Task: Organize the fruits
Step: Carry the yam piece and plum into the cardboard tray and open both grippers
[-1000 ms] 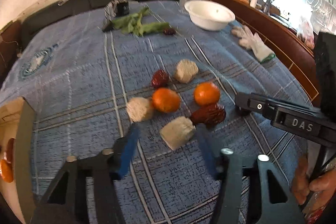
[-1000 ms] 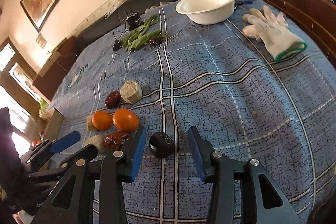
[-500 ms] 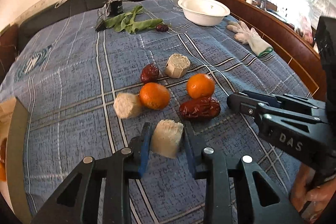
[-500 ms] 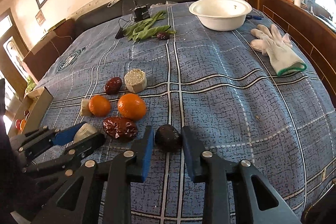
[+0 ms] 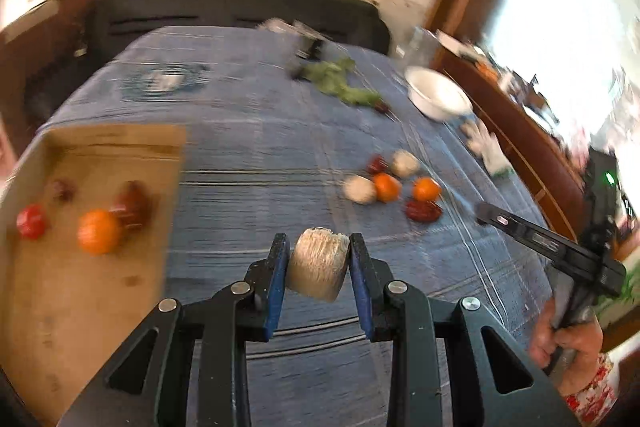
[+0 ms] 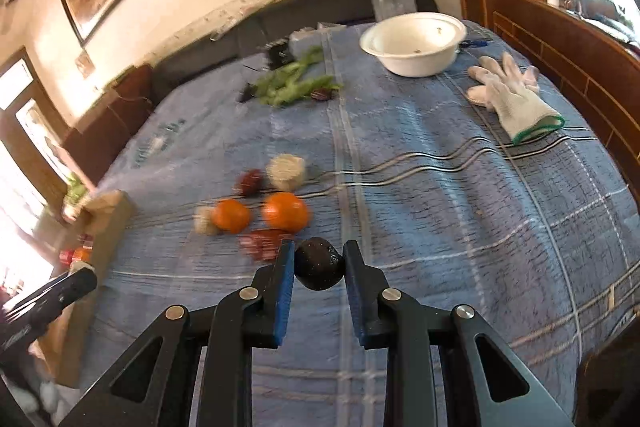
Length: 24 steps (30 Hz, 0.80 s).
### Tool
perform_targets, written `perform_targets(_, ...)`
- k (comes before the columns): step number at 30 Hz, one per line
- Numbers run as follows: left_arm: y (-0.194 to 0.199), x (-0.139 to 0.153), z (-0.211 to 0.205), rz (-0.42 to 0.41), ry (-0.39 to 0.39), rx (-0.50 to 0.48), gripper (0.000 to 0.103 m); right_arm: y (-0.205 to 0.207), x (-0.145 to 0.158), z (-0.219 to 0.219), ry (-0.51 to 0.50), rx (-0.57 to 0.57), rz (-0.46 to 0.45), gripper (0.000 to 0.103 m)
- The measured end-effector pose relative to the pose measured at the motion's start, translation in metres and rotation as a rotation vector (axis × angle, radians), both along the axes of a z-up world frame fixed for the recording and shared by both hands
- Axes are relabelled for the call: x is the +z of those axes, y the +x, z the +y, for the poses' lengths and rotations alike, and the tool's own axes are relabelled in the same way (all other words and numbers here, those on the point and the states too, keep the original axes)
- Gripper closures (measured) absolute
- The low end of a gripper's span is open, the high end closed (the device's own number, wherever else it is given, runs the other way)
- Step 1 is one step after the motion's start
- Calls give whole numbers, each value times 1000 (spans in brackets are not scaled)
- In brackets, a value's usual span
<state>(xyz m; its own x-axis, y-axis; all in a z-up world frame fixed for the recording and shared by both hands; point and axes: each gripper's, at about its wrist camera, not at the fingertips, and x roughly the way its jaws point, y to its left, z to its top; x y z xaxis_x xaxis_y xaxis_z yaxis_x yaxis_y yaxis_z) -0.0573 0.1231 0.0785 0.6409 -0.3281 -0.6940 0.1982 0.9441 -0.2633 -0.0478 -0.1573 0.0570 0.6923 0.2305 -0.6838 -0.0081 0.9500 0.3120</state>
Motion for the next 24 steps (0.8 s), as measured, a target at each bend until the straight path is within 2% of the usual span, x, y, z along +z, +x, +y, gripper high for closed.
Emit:
perform_targets(3,-2,10,44,-12,0,110,74,-3,21,28,31,73,-23,76)
perform_targets(7,-3,12,100,-5,-12,245,74,1,41,96,57,239,-33,76)
perform_targets(13,-1,6,172,40,30,413,74,17,37,203,65,469,12,76)
perform_targets(16,7,-4,193,79,63,440,74,26,26,249,54,538,40,76)
perform_targets(19,14,-17,205,128,61,445,74,34,4,286,21,585,95,75)
perform_targets(24,22,-29,211,172,25,430,74,41,-21,316,-31,613,148,75)
